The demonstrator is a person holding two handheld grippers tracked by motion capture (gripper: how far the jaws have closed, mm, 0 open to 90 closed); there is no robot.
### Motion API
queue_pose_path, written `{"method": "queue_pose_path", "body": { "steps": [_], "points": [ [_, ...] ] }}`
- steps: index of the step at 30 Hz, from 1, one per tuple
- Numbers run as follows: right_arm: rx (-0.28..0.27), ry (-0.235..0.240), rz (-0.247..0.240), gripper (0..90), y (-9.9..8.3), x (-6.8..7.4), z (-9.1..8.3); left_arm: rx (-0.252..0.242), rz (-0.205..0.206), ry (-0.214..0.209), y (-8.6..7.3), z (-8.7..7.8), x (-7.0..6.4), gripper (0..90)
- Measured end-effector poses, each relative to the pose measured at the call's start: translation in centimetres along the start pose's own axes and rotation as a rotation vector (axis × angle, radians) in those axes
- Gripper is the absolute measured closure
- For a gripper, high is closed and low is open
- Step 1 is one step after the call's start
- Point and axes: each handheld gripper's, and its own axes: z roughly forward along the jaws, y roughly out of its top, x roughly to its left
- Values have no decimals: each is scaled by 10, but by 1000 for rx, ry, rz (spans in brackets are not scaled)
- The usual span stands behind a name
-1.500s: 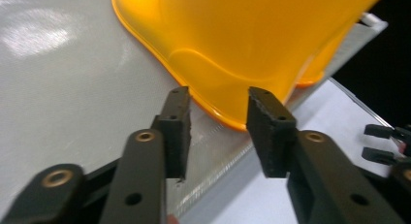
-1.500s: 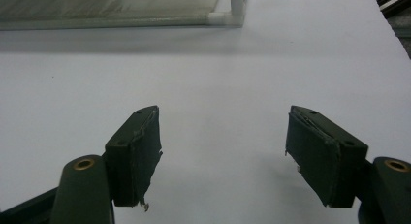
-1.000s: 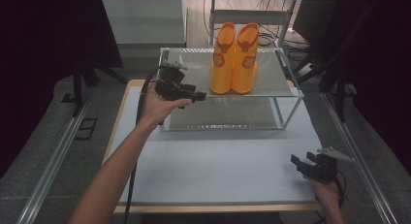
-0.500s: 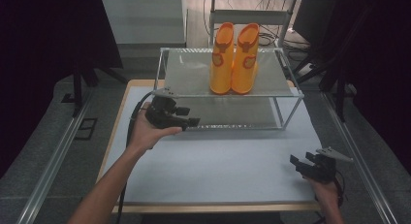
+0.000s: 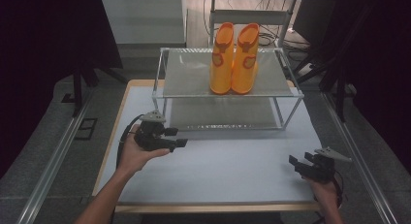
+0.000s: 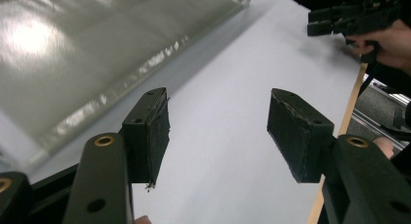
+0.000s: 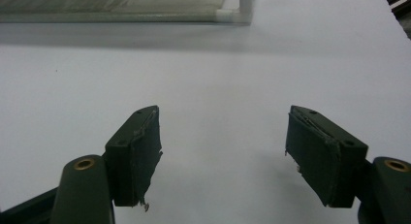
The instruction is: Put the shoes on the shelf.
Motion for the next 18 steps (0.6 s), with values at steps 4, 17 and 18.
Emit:
{"method": "queue_pose_path", "body": {
  "steps": [4,17,18],
  "points": [
    [0,4,1,278,0,1,0,10,-20,4,-9,2,5,403],
    [-17,-1,-7,277,2,1,-2,25,-17,46,-16,12,4,391],
    [-18,-1,-7,277,2,1,-2,24,-18,47,-18,13,4,388]
  ]
}}
